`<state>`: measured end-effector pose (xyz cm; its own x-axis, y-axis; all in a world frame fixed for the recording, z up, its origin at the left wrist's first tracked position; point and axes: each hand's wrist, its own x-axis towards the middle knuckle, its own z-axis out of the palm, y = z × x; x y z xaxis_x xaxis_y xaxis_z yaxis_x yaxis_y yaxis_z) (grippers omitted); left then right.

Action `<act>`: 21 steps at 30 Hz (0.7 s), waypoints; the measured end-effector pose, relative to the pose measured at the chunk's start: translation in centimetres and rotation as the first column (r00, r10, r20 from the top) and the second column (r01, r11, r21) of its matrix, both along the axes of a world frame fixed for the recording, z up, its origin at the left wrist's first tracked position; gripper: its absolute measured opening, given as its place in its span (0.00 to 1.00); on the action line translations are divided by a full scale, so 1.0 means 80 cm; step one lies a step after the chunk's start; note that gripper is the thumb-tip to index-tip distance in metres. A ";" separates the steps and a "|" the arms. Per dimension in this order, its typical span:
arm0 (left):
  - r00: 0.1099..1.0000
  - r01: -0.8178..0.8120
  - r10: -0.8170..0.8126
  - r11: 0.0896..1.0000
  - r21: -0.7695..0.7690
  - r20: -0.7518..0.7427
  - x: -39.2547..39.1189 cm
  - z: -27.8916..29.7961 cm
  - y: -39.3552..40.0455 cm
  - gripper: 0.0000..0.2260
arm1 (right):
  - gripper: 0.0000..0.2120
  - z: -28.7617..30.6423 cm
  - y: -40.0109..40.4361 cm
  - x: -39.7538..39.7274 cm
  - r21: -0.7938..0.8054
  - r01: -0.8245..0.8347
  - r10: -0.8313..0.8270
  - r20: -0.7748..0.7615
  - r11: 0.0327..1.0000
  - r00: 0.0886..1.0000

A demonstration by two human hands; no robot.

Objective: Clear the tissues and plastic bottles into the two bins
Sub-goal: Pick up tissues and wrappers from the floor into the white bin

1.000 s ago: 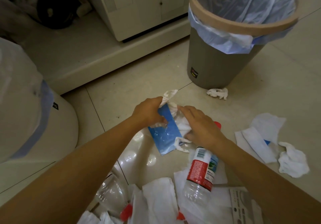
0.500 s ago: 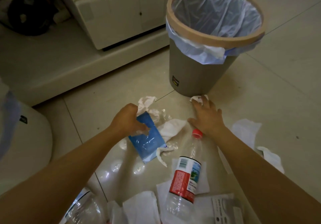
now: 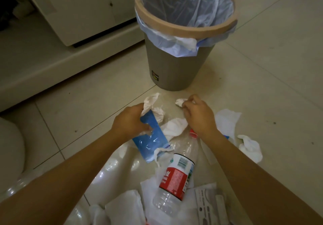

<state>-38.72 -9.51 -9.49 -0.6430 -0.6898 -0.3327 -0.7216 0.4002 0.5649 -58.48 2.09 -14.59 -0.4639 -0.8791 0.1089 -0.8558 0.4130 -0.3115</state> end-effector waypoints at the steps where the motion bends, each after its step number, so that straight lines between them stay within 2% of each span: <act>1: 1.000 0.020 -0.021 0.997 -0.070 -0.012 -0.001 0.005 0.005 0.18 | 0.06 0.002 0.012 0.000 -0.022 0.002 -0.002 0.020 1.000 1.000; 3: 0.992 0.072 -0.097 0.957 -0.280 -0.075 -0.001 0.014 0.017 0.16 | 0.08 0.009 0.039 0.000 -0.033 -0.015 0.016 0.024 0.999 1.000; 5: 0.947 0.140 -0.265 0.846 -0.514 -0.179 -0.002 0.022 0.027 0.16 | 0.11 0.017 0.066 -0.003 -0.043 0.007 -0.005 0.054 0.999 0.999; 7: 0.883 0.140 -0.394 0.739 -0.659 -0.255 -0.003 0.033 0.038 0.18 | 0.11 0.025 0.092 -0.004 -0.097 0.077 -0.068 0.094 0.992 0.993; 9: 0.854 0.152 -0.464 0.655 -0.740 -0.235 0.000 0.040 0.047 0.19 | 0.10 0.027 0.116 -0.002 -0.145 0.110 -0.098 0.086 0.983 0.991; 10: 0.853 0.193 -0.494 0.599 -0.777 -0.169 0.002 0.042 0.052 0.20 | 0.12 0.026 0.127 0.000 -0.150 0.099 -0.089 0.072 0.984 0.993; 12: 0.823 0.309 -0.568 0.450 -0.838 -0.001 0.007 0.048 0.062 0.26 | 0.15 0.019 0.147 0.001 -0.134 0.053 -0.048 0.040 0.990 0.998; 14: 0.776 0.402 -0.621 0.347 -0.847 0.114 0.009 0.051 0.070 0.30 | 0.16 0.012 0.163 0.002 -0.091 0.020 -0.019 0.020 0.996 1.000; 17: 0.733 0.481 -0.652 0.294 -0.826 0.195 0.010 0.049 0.080 0.33 | 0.18 0.007 0.178 0.002 -0.022 0.011 -0.011 -0.019 1.000 1.000; 21: 0.695 0.537 -0.686 0.296 -0.790 0.215 0.011 0.046 0.092 0.30 | 0.25 0.015 0.186 0.004 0.008 0.079 -0.077 -0.174 0.997 0.982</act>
